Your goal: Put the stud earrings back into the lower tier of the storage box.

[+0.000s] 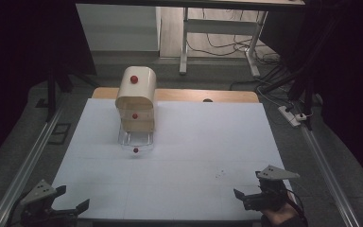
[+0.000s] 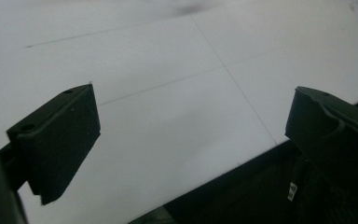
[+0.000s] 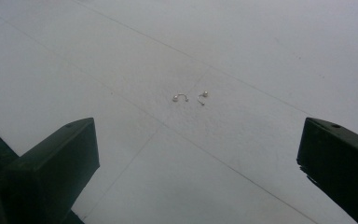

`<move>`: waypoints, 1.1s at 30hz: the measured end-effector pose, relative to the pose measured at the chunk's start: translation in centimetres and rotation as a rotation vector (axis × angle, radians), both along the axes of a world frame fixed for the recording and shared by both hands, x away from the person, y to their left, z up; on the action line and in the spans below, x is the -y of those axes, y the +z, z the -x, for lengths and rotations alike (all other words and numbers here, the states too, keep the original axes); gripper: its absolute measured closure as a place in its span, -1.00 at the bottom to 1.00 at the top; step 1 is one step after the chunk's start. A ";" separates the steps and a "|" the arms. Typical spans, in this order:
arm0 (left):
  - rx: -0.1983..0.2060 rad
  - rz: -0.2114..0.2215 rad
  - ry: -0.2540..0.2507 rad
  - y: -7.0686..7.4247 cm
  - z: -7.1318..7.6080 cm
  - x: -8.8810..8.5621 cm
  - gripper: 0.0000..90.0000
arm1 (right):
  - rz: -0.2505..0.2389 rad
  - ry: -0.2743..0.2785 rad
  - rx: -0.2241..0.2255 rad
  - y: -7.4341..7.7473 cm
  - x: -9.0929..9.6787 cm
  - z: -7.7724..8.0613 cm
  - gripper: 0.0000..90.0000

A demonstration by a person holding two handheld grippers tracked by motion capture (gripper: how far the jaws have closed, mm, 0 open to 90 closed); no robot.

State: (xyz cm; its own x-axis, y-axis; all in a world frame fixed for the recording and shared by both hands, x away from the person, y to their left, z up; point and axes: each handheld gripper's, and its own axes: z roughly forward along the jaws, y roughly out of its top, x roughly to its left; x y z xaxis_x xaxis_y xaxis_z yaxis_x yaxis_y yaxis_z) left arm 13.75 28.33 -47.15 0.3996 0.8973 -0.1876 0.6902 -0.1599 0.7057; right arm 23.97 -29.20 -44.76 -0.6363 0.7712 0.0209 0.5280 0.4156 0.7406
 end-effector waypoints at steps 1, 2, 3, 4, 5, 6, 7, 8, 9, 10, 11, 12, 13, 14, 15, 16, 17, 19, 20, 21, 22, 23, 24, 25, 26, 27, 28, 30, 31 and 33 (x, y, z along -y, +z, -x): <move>-0.007 -0.013 -0.017 0.0 -0.1 0.2 -0.92 | -0.013 0.002 -0.007 0.0 0.1 0.0 -1.00; -0.012 -0.021 -0.025 0.0 -0.1 0.3 -0.92 | -0.023 0.001 -0.014 0.0 0.2 -0.1 -1.00; -0.012 -0.021 -0.025 0.0 -0.1 0.3 -0.92 | -0.033 0.001 -0.023 0.0 0.3 -0.2 -1.00; -0.013 -0.027 -0.029 0.0 -0.2 0.4 -0.92 | -0.044 0.001 -0.033 0.0 0.4 -0.2 -1.00; -0.019 -0.036 -0.041 0.0 -0.3 0.6 -0.92 | -0.048 0.005 -0.038 0.0 0.5 -0.3 -1.00; -0.023 -0.035 -0.047 0.0 -0.3 0.6 -0.92 | -0.052 0.004 -0.042 0.0 0.5 -0.3 -1.00; -0.023 -0.036 -0.052 0.0 -0.3 0.6 -0.92 | -0.053 0.005 -0.043 0.0 0.5 -0.3 -1.00; -0.023 -0.036 -0.052 0.0 -0.3 0.6 -0.92 | -0.052 0.006 -0.045 -0.1 0.5 -0.3 -1.00; -0.024 -0.040 -0.059 0.0 -0.3 0.7 -0.92 | -0.049 0.008 -0.046 -0.1 0.5 -0.3 -1.00; -0.024 -0.040 -0.059 0.0 -0.3 0.7 -0.92 | -0.044 0.009 -0.047 -0.1 0.4 -0.3 -1.00; -0.027 -0.045 -0.064 0.0 -0.3 0.8 -0.92 | -0.042 0.007 -0.047 -0.1 0.4 -0.3 -1.00; -0.029 -0.045 -0.069 0.0 -0.4 0.8 -0.92 | -0.040 0.008 -0.047 -0.1 0.3 -0.3 -1.00; -0.029 -0.045 -0.069 0.0 -0.4 0.8 -0.92 | -0.037 0.010 -0.049 -0.1 0.3 -0.4 -1.00; -0.030 -0.044 -0.073 -0.1 -0.4 0.8 -0.92 | -0.036 0.016 -0.053 -0.1 0.3 -0.4 -1.00; -0.033 -0.032 -0.077 -0.1 -0.4 0.7 -0.92 | -0.033 0.022 -0.059 -0.1 0.3 -0.4 -1.00; -0.034 -0.024 -0.076 -0.1 -0.4 0.6 -0.92 | -0.034 0.029 -0.064 -0.2 0.2 -0.5 -1.00; -0.034 -0.024 -0.076 -0.1 -0.4 0.6 -0.92 | -0.031 0.032 -0.067 -0.2 0.2 -0.5 -1.00; -0.033 -0.001 -0.077 -0.1 -0.4 0.3 -0.92 | -0.019 0.033 -0.068 -0.2 0.1 -0.5 -1.00; -0.033 -0.001 -0.077 -0.1 -0.4 0.3 -0.92 | -0.015 0.033 -0.066 -0.2 0.0 -0.4 -1.00; -0.033 0.002 -0.076 -0.1 -0.4 0.3 -0.92 | -0.010 0.031 -0.066 -0.2 0.0 -0.4 -1.00; -0.034 0.005 -0.076 -0.1 -0.4 0.3 -0.92 | -0.005 0.031 -0.066 -0.2 0.0 -0.4 -1.00; -0.035 0.004 -0.077 -0.1 -0.4 0.3 -0.92 | -0.003 0.031 -0.067 -0.2 -0.1 -0.4 -1.00; -0.036 0.003 -0.077 -0.1 -0.5 0.3 -0.92 | 0.004 0.032 -0.068 -0.2 -0.1 -0.4 -1.00; -0.036 0.003 -0.077 -0.1 -0.5 0.3 -0.92 | 0.003 0.035 -0.069 -0.2 -0.1 -0.4 -1.00; -0.036 0.003 -0.077 -0.1 -0.5 0.3 -0.92 | 0.010 0.034 -0.070 -0.2 -0.2 -0.4 -1.00; -0.036 0.005 -0.075 -0.1 -0.5 0.3 -0.92 | 0.012 0.035 -0.073 -0.2 -0.2 -0.4 -1.00; -0.036 0.005 -0.075 -0.1 -0.5 0.3 -0.92 | 0.019 0.041 -0.073 -0.3 -0.3 -0.5 -1.00; -0.039 0.011 -0.074 -0.1 -0.5 0.2 -0.93 | 0.026 0.045 -0.079 -0.3 -0.4 -0.5 -1.00; -0.039 0.011 -0.074 -0.1 -0.5 0.2 -0.93 | 0.032 0.048 -0.083 -0.3 -0.5 -0.5 -1.00; -0.040 0.015 -0.073 -0.1 -0.5 0.2 -0.93 | 0.040 0.053 -0.080 -0.3 -0.6 -0.6 -1.00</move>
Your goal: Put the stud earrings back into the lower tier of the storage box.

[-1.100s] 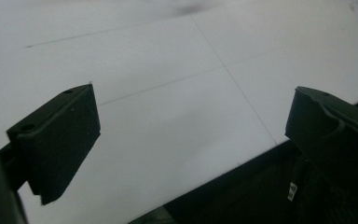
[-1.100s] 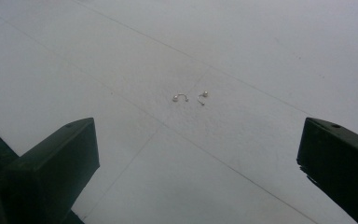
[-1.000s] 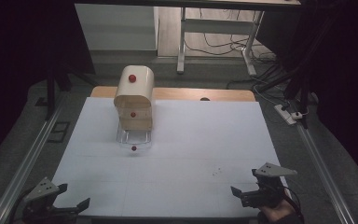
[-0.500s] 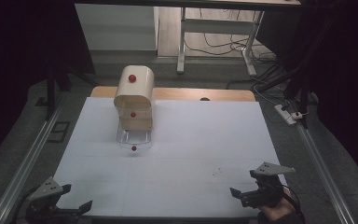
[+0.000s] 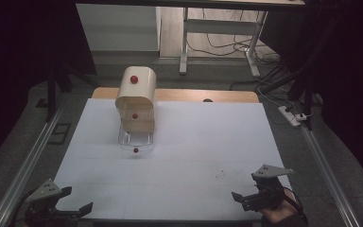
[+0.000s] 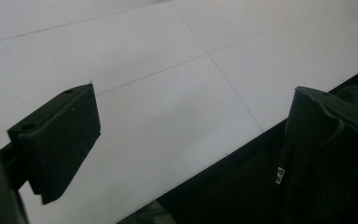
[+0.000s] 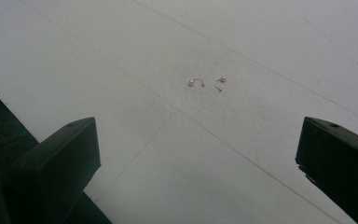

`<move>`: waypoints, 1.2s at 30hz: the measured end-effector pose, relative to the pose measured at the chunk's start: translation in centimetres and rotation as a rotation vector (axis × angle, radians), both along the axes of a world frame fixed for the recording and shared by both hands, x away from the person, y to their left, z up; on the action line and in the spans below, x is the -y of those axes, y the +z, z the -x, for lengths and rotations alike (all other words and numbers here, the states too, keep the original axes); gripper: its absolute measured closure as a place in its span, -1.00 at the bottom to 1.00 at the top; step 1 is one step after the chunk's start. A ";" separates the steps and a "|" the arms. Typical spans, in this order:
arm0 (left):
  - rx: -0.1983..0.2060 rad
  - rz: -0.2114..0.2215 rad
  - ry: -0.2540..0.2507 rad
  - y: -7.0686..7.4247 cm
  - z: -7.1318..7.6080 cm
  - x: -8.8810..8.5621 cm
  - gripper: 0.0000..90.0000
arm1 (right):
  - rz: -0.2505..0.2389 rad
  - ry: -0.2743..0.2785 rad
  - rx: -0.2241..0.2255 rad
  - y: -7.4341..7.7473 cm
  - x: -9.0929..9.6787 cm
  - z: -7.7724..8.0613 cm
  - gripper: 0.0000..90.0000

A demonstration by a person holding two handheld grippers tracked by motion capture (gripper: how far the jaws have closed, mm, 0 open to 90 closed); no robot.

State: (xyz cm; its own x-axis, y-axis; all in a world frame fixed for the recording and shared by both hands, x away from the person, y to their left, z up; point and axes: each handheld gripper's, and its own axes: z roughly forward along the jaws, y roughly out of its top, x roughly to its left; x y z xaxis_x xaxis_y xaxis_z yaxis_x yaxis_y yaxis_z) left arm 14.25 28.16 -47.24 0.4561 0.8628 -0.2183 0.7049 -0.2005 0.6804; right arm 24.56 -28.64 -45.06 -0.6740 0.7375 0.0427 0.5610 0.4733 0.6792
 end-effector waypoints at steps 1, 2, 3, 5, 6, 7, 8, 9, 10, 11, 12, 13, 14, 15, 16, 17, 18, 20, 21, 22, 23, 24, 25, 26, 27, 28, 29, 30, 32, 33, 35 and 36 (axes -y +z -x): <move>-0.001 0.003 0.000 0.0 0.0 0.0 -0.92 | 0.003 -0.001 0.008 0.0 0.0 0.0 -1.00; -0.001 0.003 0.000 0.0 0.0 0.0 -0.93 | 0.003 -0.003 0.016 0.0 -0.1 -0.1 -1.00; 0.000 0.002 0.000 0.0 0.0 0.0 -0.93 | 0.002 -0.003 0.021 0.0 -0.1 -0.2 -1.00; 0.000 0.001 0.000 0.0 0.0 0.0 -0.93 | 0.007 -0.003 0.021 0.0 -0.1 -0.4 -1.00; -0.001 0.003 0.000 0.0 0.0 0.0 -0.93 | 0.007 -0.002 0.021 -0.1 -0.2 -0.4 -1.00; -0.001 0.003 0.000 0.0 0.0 0.0 -0.93 | 0.009 -0.001 0.023 -0.1 -0.2 -0.5 -1.00; -0.002 0.003 0.001 0.0 0.0 0.0 -0.93 | 0.013 0.002 0.023 -0.1 -0.2 -0.6 -1.00; -0.002 0.003 0.001 0.0 0.0 0.0 -0.93 | 0.017 0.003 0.025 -0.1 -0.2 -0.7 -1.00; -0.002 0.003 0.002 0.0 0.0 0.0 -0.93 | 0.023 0.005 0.024 -0.2 -0.2 -0.8 -1.00; -0.002 0.003 0.003 0.0 0.0 0.0 -0.93 | 0.030 0.008 0.019 -0.2 -0.3 -0.9 -1.00; -0.002 0.004 0.003 0.0 0.0 0.0 -0.93 | 0.034 0.011 0.020 -0.3 -0.3 -1.0 -1.00; -0.003 0.005 0.004 0.0 0.0 0.0 -0.93 | 0.038 0.013 0.017 -0.3 -0.4 -1.1 -1.00; -0.004 0.006 0.004 0.0 -0.1 -0.1 -0.93 | 0.044 0.019 0.019 -0.4 -0.4 -1.2 -1.00; -0.004 0.006 0.004 0.0 -0.1 -0.1 -0.93 | 0.048 0.017 0.018 -0.4 -0.5 -1.3 -1.00; -0.005 0.007 0.005 0.0 -0.1 -0.1 -0.93 | 0.052 0.020 0.017 -0.4 -0.6 -1.4 -1.00; -0.005 0.008 0.005 0.0 -0.1 -0.1 -0.93 | 0.053 0.018 0.019 -0.5 -0.7 -1.5 -1.00; -0.008 0.010 0.008 0.0 -0.1 -0.1 -0.93 | 0.053 0.014 0.013 -0.5 -0.7 -1.6 -1.00; -0.008 0.011 0.009 0.0 -0.1 -0.1 -0.93 | 0.057 0.013 0.015 -0.7 -0.9 -1.9 -1.00; -0.008 0.012 0.010 0.0 -0.1 -0.1 -0.93 | 0.060 0.013 0.016 -0.7 -1.0 -2.0 -1.00; -0.008 0.012 0.010 0.0 -0.1 -0.1 -0.93 | 0.064 0.009 0.017 -0.8 -1.1 -2.1 -1.00; -0.009 0.013 0.010 0.0 -0.1 -0.1 -0.93 | 0.068 0.012 0.021 -0.9 -1.2 -2.2 -1.00; -0.009 0.013 0.010 0.0 -0.1 -0.1 -0.93 | 0.069 0.014 0.023 -0.9 -1.3 -2.3 -1.00; -0.010 0.012 0.010 0.0 -0.1 -0.1 -0.93 | 0.072 0.015 0.019 -1.0 -1.4 -2.4 -1.00; -0.009 0.012 0.010 0.0 -0.1 -0.1 -0.93 | 0.074 0.015 0.022 -1.0 -1.5 -2.5 -1.00; -0.009 0.011 0.009 0.0 -0.1 -0.1 -0.93 | 0.072 0.015 0.025 -1.1 -1.7 -2.5 -1.00; -0.009 0.011 0.009 0.0 -0.1 -0.1 -0.93 | 0.066 0.020 0.023 -1.2 -1.8 -2.6 -1.00; -0.010 0.011 0.009 0.0 -0.1 -0.1 -0.93 | 0.066 0.020 0.023 -1.2 -1.8 -2.6 -1.00; -0.010 0.011 0.009 -0.1 -0.1 -0.1 -0.93 | 0.055 0.038 0.015 -1.3 -2.1 -2.8 -1.00; -0.010 0.011 0.009 -0.1 -0.1 -0.1 -0.93 | 0.056 0.054 0.007 -1.6 -2.7 -2.9 -1.00; -0.010 0.011 0.008 -0.1 -0.1 -0.1 -0.93 | 0.057 0.065 0.003 -1.7 -2.9 -3.0 -1.00; -0.011 0.013 0.008 -0.1 -0.1 -0.1 -0.93 | 0.062 0.079 -0.002 -1.9 -3.4 -3.1 -1.00; -0.011 0.013 0.008 -0.1 -0.1 -0.1 -0.93 | 0.060 0.085 -0.006 -2.0 -3.7 -3.2 -1.00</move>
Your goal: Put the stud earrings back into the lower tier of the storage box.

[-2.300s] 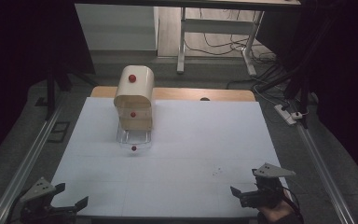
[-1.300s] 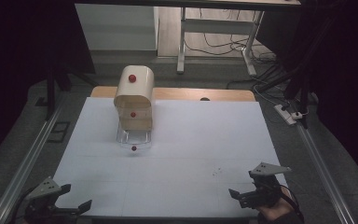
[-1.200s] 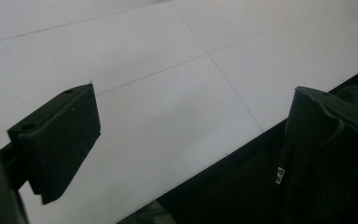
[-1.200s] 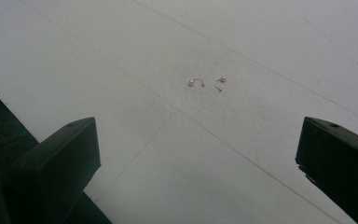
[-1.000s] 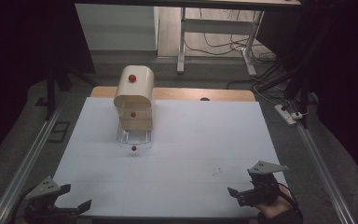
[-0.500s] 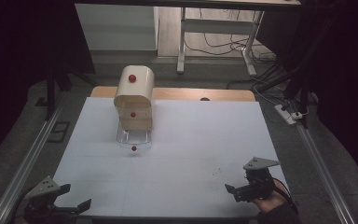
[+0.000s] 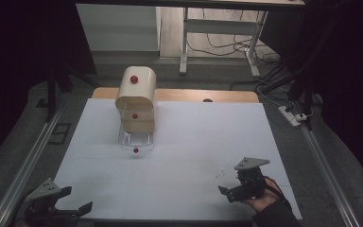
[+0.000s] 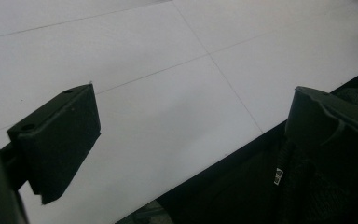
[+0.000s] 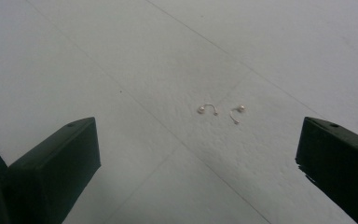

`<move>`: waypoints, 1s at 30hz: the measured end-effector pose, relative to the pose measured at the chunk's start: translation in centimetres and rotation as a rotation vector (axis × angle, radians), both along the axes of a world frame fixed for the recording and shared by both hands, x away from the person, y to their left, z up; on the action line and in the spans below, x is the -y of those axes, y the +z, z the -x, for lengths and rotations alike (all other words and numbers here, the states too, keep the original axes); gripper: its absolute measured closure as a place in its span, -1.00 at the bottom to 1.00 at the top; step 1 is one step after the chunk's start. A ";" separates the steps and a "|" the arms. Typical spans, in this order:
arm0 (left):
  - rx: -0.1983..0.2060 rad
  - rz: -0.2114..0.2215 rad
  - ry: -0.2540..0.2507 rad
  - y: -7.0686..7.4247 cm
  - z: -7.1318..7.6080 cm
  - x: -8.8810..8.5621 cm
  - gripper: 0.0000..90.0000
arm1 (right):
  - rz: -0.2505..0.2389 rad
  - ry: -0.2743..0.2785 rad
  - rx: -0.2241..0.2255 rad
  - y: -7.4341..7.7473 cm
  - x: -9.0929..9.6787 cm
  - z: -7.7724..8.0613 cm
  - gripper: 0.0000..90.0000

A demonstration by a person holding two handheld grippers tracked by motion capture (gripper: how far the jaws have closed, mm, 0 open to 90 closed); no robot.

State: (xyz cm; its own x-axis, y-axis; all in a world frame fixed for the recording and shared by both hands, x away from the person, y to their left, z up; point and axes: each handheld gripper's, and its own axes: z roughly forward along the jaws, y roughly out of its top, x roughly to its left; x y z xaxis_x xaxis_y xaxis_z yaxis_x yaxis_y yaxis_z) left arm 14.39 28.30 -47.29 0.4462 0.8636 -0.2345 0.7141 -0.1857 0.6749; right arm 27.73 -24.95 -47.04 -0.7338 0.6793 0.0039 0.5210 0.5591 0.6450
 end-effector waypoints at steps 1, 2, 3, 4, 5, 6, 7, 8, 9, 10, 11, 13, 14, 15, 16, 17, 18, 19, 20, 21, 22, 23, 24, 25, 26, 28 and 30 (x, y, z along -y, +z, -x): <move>0.000 0.000 -0.002 0.0 0.0 0.0 -0.93 | 0.000 0.007 -0.007 -0.1 -0.2 -0.1 -1.00; 0.000 0.000 -0.002 0.0 0.0 0.0 -0.93 | -0.001 0.012 -0.018 -0.2 -0.4 -0.2 -1.00; 0.000 0.000 -0.002 0.0 0.0 0.0 -0.93 | 0.002 0.019 -0.026 -0.4 -0.6 -0.4 -1.00; 0.001 0.000 -0.002 0.0 0.0 0.0 -0.93 | 0.005 0.026 -0.038 -0.6 -0.8 -0.5 -1.00; 0.001 0.000 -0.003 0.0 0.0 0.0 -0.94 | 0.011 0.032 -0.051 -0.8 -1.0 -0.7 -1.00; 0.002 0.000 -0.003 0.0 0.0 0.0 -0.94 | 0.021 0.044 -0.056 -1.0 -1.1 -0.8 -1.00; 0.002 0.000 -0.003 0.0 0.0 0.0 -0.94 | 0.027 0.048 -0.064 -1.2 -1.3 -1.0 -1.00; 0.001 -0.001 -0.004 0.0 0.0 0.0 -0.94 | 0.030 0.054 -0.069 -1.4 -1.4 -1.1 -1.00; 0.002 -0.001 -0.004 0.0 0.0 0.0 -0.94 | 0.030 0.054 -0.069 -1.4 -1.4 -1.1 -1.00; 0.001 0.000 -0.005 0.0 0.0 0.0 -0.94 | 0.031 0.057 -0.070 -1.6 -1.8 -1.3 -1.00; 0.001 0.000 -0.007 0.0 0.0 0.0 -0.94 | 0.028 0.061 -0.070 -1.7 -2.0 -1.4 -1.00; 0.000 -0.002 -0.007 0.0 0.0 0.1 -0.94 | 0.031 0.067 -0.070 -1.8 -2.3 -1.7 -1.00; -0.001 -0.003 -0.008 0.0 0.0 0.1 -0.94 | 0.037 0.073 -0.070 -1.9 -2.5 -1.8 -0.95; -0.002 -0.004 -0.009 0.0 0.0 0.1 -0.94 | 0.045 0.079 -0.072 -2.0 -2.6 -2.0 -0.90; -0.003 -0.005 -0.010 0.0 -0.1 0.1 -0.94 | 0.045 0.079 -0.072 -2.0 -2.6 -2.0 -0.90; -0.003 -0.006 -0.011 0.0 -0.1 0.1 -0.94 | 0.058 0.079 -0.078 -2.2 -2.9 -2.3 -0.77; -0.003 -0.006 -0.011 0.0 -0.1 0.1 -0.94 | 0.058 0.079 -0.078 -2.2 -2.9 -2.3 -0.77; -0.003 -0.006 -0.011 0.0 -0.1 0.1 -0.94 | 0.079 0.092 -0.085 -2.4 -3.2 -2.6 -0.59; -0.003 -0.006 -0.011 0.0 -0.1 0.1 -0.94 | 0.099 0.098 -0.084 -2.5 -3.3 -2.8 -0.51; -0.003 -0.006 -0.011 0.0 -0.1 0.1 -0.94 | 0.117 0.110 -0.085 -2.6 -3.5 -2.9 -0.38; -0.002 -0.006 -0.011 0.0 -0.1 0.1 -0.94 | 0.134 0.121 -0.093 -2.7 -3.6 -3.0 -0.29; -0.002 -0.006 -0.012 0.0 -0.1 0.1 -0.94 | 0.151 0.122 -0.097 -2.8 -3.8 -3.1 -0.24; -0.002 -0.007 -0.012 0.0 0.0 0.1 -0.94 | 0.168 0.121 -0.095 -2.9 -3.9 -3.2 -0.15; -0.002 -0.007 -0.012 0.0 0.0 0.1 -0.94 | 0.168 0.121 -0.095 -2.9 -3.9 -3.2 -0.15; -0.002 -0.008 -0.013 0.0 0.0 0.1 -0.94 | 0.185 0.120 -0.096 -2.9 -4.0 -3.3 -0.06; -0.002 -0.008 -0.013 0.0 0.0 0.1 -0.94 | 0.190 0.119 -0.094 -2.9 -4.1 -3.6 0.09; -0.002 -0.008 -0.013 0.0 0.0 0.1 -0.94 | 0.202 0.115 -0.078 -2.8 -4.1 -3.9 0.26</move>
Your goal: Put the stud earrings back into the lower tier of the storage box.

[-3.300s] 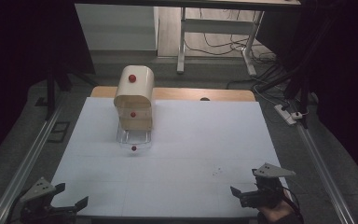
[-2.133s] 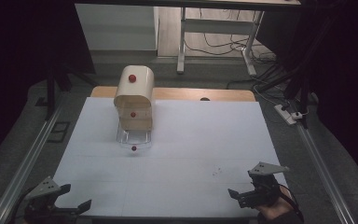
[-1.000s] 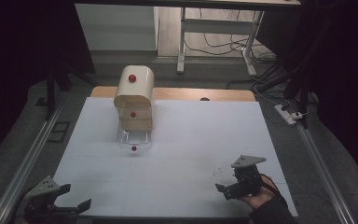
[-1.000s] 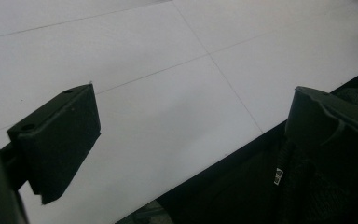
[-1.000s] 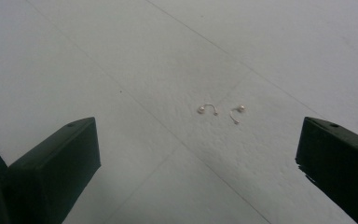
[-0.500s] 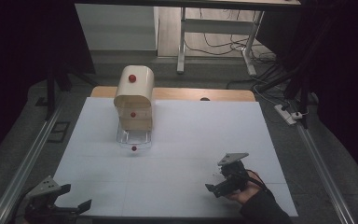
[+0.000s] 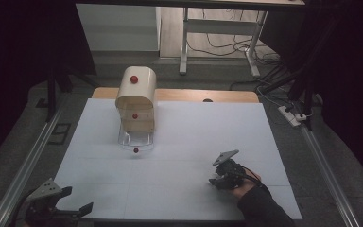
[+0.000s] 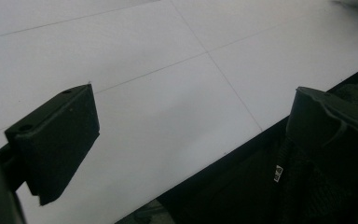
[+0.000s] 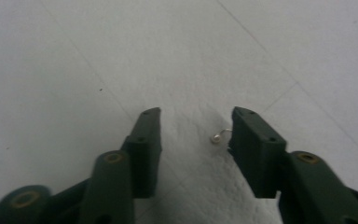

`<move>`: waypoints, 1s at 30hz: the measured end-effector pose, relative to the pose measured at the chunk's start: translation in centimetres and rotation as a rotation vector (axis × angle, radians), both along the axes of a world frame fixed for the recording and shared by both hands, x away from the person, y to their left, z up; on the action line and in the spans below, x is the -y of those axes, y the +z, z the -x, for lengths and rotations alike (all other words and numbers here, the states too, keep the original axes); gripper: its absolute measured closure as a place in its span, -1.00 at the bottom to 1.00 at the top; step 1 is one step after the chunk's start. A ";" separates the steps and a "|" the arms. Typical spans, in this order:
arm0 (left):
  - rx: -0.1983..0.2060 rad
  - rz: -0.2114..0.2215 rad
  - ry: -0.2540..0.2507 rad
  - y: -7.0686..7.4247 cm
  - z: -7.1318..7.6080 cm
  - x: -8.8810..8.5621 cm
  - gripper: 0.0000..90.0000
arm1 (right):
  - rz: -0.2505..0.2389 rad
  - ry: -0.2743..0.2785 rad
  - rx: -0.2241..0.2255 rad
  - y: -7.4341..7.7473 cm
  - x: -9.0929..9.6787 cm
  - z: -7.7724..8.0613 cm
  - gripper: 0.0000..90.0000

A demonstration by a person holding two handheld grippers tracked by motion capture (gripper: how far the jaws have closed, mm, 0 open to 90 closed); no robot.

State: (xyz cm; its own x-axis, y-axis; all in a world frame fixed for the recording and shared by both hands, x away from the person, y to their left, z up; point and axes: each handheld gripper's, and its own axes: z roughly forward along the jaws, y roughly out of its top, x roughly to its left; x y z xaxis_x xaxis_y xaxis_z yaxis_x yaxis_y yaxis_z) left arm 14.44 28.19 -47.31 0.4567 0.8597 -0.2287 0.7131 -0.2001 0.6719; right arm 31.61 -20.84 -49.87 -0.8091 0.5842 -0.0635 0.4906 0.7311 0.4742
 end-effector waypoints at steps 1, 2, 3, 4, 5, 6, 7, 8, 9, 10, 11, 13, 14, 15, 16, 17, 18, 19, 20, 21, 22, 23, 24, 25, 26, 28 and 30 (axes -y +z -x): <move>0.000 0.000 -0.001 0.0 0.0 0.0 -0.94 | 0.003 -0.001 0.000 0.0 0.0 -0.1 0.30; 0.001 0.000 -0.001 0.0 0.0 0.0 -0.94 | 0.007 -0.005 0.000 -0.1 0.0 -0.2 0.35; 0.001 -0.001 -0.001 0.0 0.0 0.0 -0.94 | 0.015 -0.008 -0.005 -0.1 0.0 -0.3 0.38; 0.001 -0.003 -0.001 0.0 0.0 0.0 -0.94 | 0.023 -0.009 -0.009 -0.3 -0.1 -0.4 0.41; 0.001 -0.003 -0.001 0.0 0.0 0.0 -0.94 | 0.028 -0.007 -0.016 -0.4 -0.1 -0.5 0.44; 0.001 -0.004 -0.002 0.0 0.0 0.1 -0.94 | 0.024 -0.008 -0.025 -0.3 -0.1 -0.6 0.48; 0.002 -0.003 -0.003 0.0 0.0 0.1 -0.94 | 0.024 -0.010 -0.027 -0.3 -0.2 -0.6 0.51; 0.001 -0.004 -0.002 0.0 0.0 0.1 -0.94 | 0.027 -0.009 -0.028 -0.4 -0.2 -0.7 0.53; 0.001 -0.003 -0.003 0.0 0.0 0.1 -0.94 | 0.030 -0.016 -0.033 -0.3 -0.3 -0.7 0.56; 0.001 -0.003 -0.003 0.0 0.0 0.1 -0.94 | 0.030 -0.016 -0.033 -0.3 -0.3 -0.7 0.56; 0.002 -0.004 -0.004 0.0 0.0 0.1 -0.94 | 0.031 -0.017 -0.039 -0.3 -0.3 -0.8 0.60; 0.003 -0.007 -0.005 0.0 0.0 0.1 -0.94 | 0.038 -0.041 -0.042 -0.3 -0.1 -1.1 0.82; 0.003 -0.008 -0.005 0.0 0.0 0.1 -0.94 | 0.028 -0.050 -0.056 -0.2 0.0 -1.3 0.87; 0.003 -0.009 -0.005 0.0 0.0 0.1 -0.94 | 0.026 -0.056 -0.061 -0.3 0.1 -1.4 0.90; 0.003 -0.009 -0.005 0.0 0.0 0.1 -0.94 | 0.025 -0.057 -0.065 -0.2 0.1 -1.5 0.92; 0.004 -0.009 -0.006 0.0 0.0 0.1 -0.94 | 0.025 -0.057 -0.065 -0.2 0.1 -1.5 0.92; 0.004 -0.010 -0.005 0.0 0.0 0.1 -0.94 | 0.030 -0.056 -0.074 -0.2 0.1 -1.6 0.93; 0.004 -0.010 -0.005 0.0 0.1 0.1 -0.94 | 0.029 -0.061 -0.078 -0.2 0.1 -1.7 0.93; 0.004 -0.010 -0.006 0.0 0.1 0.1 -0.94 | 0.026 -0.067 -0.085 -0.2 0.1 -1.7 0.94; 0.005 -0.011 -0.007 0.0 0.1 0.1 -0.94 | 0.023 -0.070 -0.088 -0.2 0.1 -1.8 0.94; 0.005 -0.011 -0.007 0.0 0.1 0.1 -0.94 | 0.020 -0.071 -0.090 -0.2 0.2 -1.8 0.94; 0.005 -0.010 -0.007 0.0 0.1 0.1 -0.94 | 0.013 -0.073 -0.095 -0.1 0.2 -1.8 0.94; 0.005 -0.010 -0.007 0.0 0.1 0.1 -0.94 | 0.010 -0.074 -0.096 -0.1 0.2 -1.9 0.94; 0.004 -0.011 -0.007 0.0 0.1 0.1 -0.94 | 0.009 -0.073 -0.092 -0.1 0.3 -1.9 0.94; 0.004 -0.010 -0.006 0.0 0.0 0.1 -0.94 | 0.009 -0.073 -0.092 -0.1 0.3 -1.9 0.94; 0.003 -0.010 -0.008 0.0 0.0 0.1 -0.94 | -0.017 -0.069 -0.071 0.4 0.4 -1.9 0.94; 0.002 -0.010 -0.009 0.0 0.0 0.2 -0.94 | -0.039 -0.063 -0.063 0.6 0.4 -1.8 0.94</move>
